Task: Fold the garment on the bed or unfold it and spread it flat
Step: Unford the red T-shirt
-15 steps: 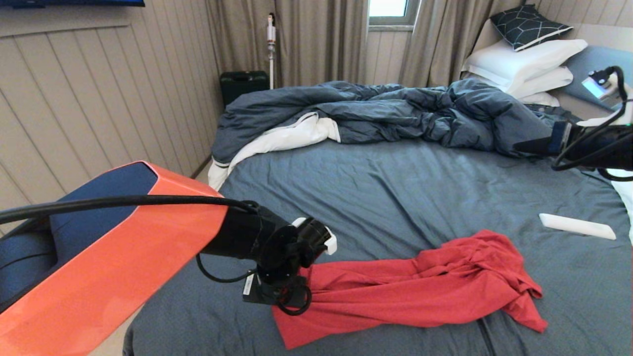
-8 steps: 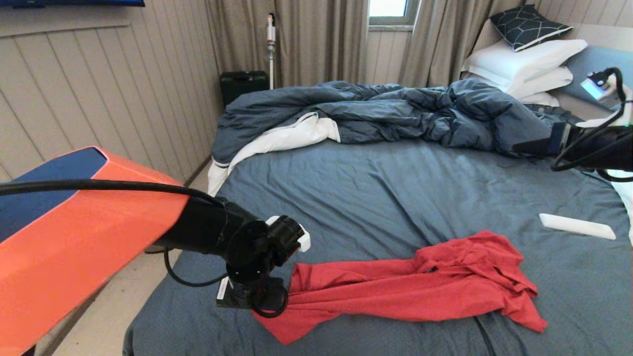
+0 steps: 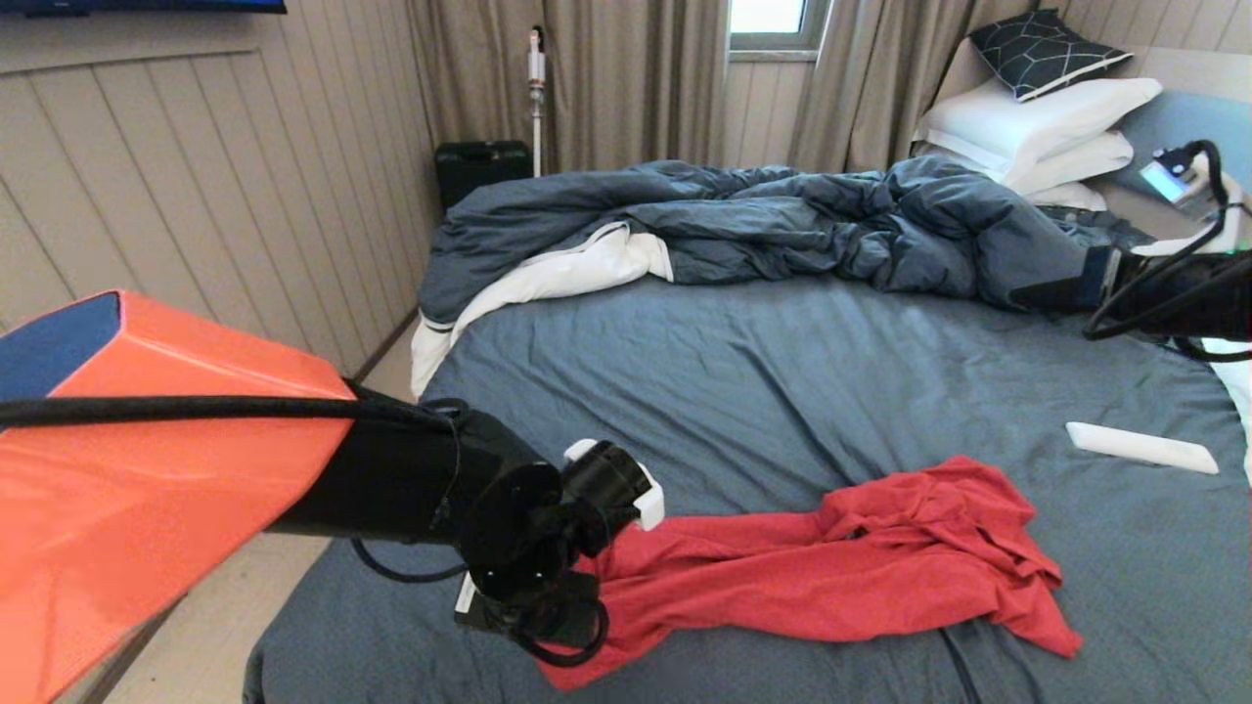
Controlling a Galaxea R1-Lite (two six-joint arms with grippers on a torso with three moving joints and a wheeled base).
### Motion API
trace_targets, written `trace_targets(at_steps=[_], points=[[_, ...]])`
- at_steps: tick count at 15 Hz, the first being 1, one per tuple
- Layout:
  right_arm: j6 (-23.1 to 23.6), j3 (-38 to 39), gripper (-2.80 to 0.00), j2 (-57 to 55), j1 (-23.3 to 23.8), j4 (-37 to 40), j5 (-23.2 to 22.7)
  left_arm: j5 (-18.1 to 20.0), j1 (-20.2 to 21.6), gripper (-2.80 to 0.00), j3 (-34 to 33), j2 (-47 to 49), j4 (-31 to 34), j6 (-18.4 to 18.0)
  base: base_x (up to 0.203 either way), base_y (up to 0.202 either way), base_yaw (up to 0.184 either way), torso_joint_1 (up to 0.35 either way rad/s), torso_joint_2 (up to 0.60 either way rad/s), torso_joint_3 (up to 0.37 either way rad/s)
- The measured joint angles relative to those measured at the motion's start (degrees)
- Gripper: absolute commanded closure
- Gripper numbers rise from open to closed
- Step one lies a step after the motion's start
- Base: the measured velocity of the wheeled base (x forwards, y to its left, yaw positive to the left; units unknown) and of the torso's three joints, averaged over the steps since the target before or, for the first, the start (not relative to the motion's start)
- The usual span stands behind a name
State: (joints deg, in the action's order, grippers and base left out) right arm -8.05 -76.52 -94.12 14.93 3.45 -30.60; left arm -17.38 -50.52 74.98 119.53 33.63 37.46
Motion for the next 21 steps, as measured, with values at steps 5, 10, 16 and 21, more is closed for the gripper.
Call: trace_targets(at_steps=[5, 10, 16, 21], points=[[0.00, -0.18, 0.00, -0.37, 0.00, 0.05, 0.01, 0.03, -9.60, 0.00, -3.29, -0.76, 0.29, 1.13, 0.000, 0.000, 0.000, 0.000, 0.00, 0.000], [0.00, -0.21, 0.00, -0.59, 0.00, 0.05, 0.01, -0.26, -13.38, -2.80, -4.84, -1.39, -0.62, 2.02, 0.000, 0.000, 0.000, 0.000, 0.00, 0.000], [0.02, -0.11, 0.00, -0.96, -0.33, 0.21, 0.01, -0.44, -13.26, -2.80, -4.78, -3.88, -3.08, 2.36, 0.000, 0.000, 0.000, 0.000, 0.00, 0.000], [-1.67, 5.37, 0.00, 1.99, -6.27, 4.32, -0.16, -0.67, -9.58, -2.80, -9.47, -15.81, -3.69, 4.64, 0.000, 0.000, 0.000, 0.000, 0.00, 0.000]])
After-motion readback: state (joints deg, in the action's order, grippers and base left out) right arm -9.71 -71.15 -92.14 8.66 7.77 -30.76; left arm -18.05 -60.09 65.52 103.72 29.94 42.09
